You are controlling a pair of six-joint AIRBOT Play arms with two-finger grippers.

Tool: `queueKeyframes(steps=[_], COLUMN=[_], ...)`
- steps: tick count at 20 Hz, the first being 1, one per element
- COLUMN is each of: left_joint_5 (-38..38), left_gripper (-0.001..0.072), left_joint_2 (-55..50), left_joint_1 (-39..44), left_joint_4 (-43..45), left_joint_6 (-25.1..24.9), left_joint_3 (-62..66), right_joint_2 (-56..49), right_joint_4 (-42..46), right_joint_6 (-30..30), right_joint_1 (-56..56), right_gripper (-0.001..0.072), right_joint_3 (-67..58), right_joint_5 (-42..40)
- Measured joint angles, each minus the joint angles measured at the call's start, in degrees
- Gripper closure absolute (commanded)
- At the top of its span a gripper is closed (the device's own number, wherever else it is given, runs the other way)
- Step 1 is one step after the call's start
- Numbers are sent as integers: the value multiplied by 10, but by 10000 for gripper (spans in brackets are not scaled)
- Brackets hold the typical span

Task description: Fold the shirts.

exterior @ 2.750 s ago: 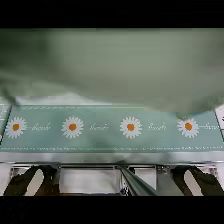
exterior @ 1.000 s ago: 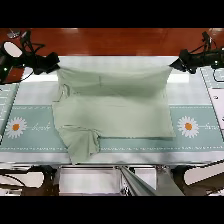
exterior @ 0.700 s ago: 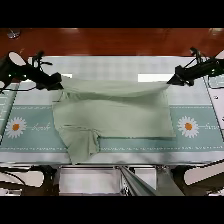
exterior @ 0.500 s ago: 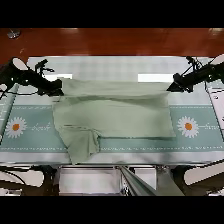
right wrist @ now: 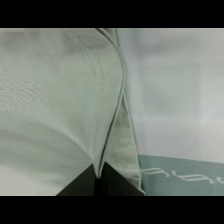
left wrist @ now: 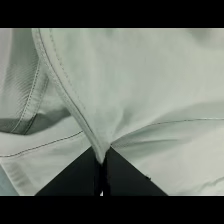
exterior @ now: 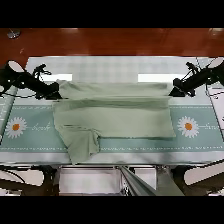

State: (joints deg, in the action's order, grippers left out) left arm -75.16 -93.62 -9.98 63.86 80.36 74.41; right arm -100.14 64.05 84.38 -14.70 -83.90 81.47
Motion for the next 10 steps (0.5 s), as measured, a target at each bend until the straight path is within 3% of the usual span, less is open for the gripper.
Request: queueKeyframes(steps=[1, 2, 3, 4, 10], left_joint_5=[2, 2, 3, 3, -72], left_gripper=[680, 527, 4, 2, 2], left_joint_2=[-2, -6, -10, -13, 20], left_joint_1=[-1, -2, -3, -3, -31], left_joint_4=[-1, -2, -2, -2, 34], left_joint_6=[0, 0, 0, 4, 31], left_joint_3=[0, 0, 0, 0, -9], right_joint_2=[0, -1, -2, -2, 54], right_joint_4=[1, 2, 3, 4, 14], right_joint_6=[2, 5, 8, 12, 43], right_joint_1=[5, 11, 17, 23, 17], right_gripper=[673, 511, 141, 100, 100], right_joint_3=[1, 2, 2, 3, 22], right_joint_5=[-2, -4, -8, -13, 2])
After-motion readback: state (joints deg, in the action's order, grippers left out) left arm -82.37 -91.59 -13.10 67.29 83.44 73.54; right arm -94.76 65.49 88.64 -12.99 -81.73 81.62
